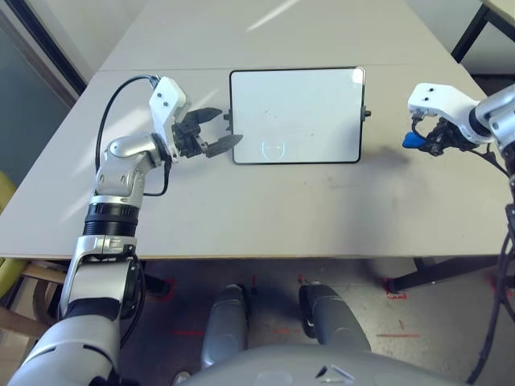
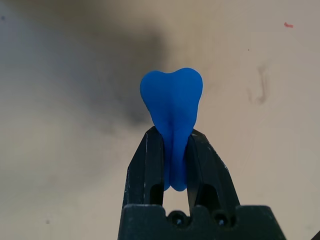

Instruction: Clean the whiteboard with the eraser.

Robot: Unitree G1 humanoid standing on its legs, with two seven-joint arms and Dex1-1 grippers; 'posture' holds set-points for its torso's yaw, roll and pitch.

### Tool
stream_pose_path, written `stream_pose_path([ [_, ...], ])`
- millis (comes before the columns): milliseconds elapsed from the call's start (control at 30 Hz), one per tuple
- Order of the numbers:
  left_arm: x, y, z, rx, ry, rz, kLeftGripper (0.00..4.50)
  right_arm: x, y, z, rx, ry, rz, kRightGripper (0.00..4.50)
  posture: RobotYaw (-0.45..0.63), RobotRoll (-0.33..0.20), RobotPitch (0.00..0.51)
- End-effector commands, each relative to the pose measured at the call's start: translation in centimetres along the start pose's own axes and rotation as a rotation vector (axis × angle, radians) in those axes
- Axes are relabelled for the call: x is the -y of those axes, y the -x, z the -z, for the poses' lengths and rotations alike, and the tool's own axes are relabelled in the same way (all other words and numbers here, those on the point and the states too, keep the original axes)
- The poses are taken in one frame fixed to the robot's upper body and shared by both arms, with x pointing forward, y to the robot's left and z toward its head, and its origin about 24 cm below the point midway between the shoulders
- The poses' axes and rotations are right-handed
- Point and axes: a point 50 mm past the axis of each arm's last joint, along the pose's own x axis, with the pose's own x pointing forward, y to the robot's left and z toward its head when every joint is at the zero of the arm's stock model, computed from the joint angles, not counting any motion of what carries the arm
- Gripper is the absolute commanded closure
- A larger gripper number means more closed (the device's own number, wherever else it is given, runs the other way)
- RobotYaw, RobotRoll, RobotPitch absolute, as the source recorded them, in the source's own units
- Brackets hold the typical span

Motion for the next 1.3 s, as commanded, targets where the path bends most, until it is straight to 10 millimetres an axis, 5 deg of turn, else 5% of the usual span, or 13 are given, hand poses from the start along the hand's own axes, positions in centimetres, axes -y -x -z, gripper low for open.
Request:
stream_pose_path([
  [33,-0.3,0.6,0.1,-0.001,0.006,-0.026,0.00,0.1,-0.2,0.2,0.021,-0.092,0.014,4.08,-0.11,0.000,0.117],
  [367,-0.5,1.3,0.1,-0.010,0.005,-0.051,0.00,-0.6,-1.4,1.5,-0.014,-0.251,-0.009,4.08,-0.10,0.000,0.124],
  [733,-0.4,0.7,0.0,-0.007,0.005,-0.045,0.00,-1.7,-1.5,2.1,0.024,-0.673,-0.099,4.08,-0.12,0.000,0.127],
  [1100,-0.1,0.4,0.0,0.000,0.011,-0.041,0.00,-2.3,-2.3,2.7,-0.014,-0.727,-0.053,4.08,-0.12,0.000,0.128],
  [1300,-0.3,1.0,-0.1,0.015,0.017,-0.077,0.00,-1.8,-2.3,2.5,0.015,-0.677,-0.016,2.01,-0.10,0.000,0.127],
])
